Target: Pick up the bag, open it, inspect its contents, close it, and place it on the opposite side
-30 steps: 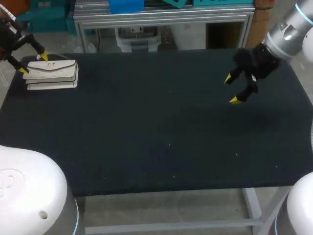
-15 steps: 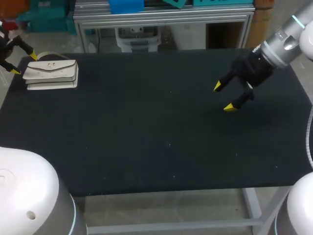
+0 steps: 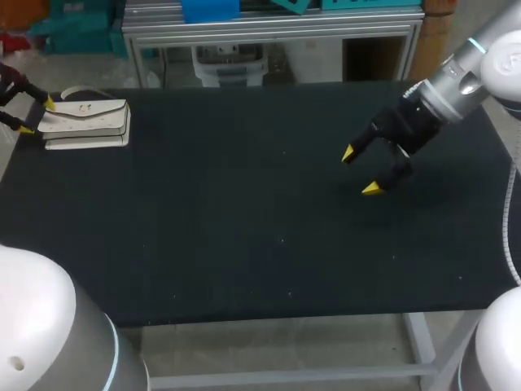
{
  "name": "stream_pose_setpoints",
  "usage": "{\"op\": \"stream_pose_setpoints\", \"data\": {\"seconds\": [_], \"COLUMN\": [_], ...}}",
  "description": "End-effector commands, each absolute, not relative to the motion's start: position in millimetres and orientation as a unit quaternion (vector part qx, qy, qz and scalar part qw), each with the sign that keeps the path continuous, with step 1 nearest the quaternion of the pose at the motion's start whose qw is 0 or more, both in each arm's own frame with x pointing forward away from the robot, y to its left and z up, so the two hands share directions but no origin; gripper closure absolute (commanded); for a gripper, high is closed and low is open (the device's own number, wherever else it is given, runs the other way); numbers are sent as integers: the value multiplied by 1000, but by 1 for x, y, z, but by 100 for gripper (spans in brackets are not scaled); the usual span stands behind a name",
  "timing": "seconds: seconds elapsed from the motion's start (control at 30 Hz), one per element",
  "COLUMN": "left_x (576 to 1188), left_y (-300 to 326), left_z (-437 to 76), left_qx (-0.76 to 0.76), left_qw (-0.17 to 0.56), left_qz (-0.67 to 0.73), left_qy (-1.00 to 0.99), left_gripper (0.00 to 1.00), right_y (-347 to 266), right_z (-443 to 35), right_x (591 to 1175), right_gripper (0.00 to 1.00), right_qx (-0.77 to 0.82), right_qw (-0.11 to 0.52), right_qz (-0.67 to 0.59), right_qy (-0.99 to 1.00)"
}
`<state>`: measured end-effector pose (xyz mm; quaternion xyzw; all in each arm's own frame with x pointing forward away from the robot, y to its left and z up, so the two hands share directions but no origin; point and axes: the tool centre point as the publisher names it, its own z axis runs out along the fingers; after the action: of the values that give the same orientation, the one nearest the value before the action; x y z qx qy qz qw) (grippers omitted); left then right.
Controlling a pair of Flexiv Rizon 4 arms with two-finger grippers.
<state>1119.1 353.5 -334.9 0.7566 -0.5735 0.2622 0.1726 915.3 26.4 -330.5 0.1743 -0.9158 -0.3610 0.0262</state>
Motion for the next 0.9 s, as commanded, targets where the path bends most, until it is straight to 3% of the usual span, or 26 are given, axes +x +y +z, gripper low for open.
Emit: {"op": "stream_pose_setpoints", "data": {"seconds": [0.03,0.17,0.3,0.47,0.9], "left_x": [1140,1144,1149,1149,1106], "left_y": [363,365,365,363,306], "left_z": [-346,-350,-355,-359,-351], "left_qx": [735,731,727,724,694], "left_qw": [229,235,241,247,266], "left_qz": [270,277,281,282,292], "left_qy": [-578,-577,-579,-578,-602], "left_gripper": [20,50,52,100,100], "right_y": [30,33,37,40,42], "right_z": [-333,-334,-334,-335,-338], "right_x": [921,921,920,917,914], "right_gripper": [0,0,0,0,0], "right_qx": [183,195,204,210,215], "right_qw": [36,40,43,48,46], "right_qz": [-364,-363,-361,-363,-366], "right_qy": [-912,-911,-909,-907,-904]}}
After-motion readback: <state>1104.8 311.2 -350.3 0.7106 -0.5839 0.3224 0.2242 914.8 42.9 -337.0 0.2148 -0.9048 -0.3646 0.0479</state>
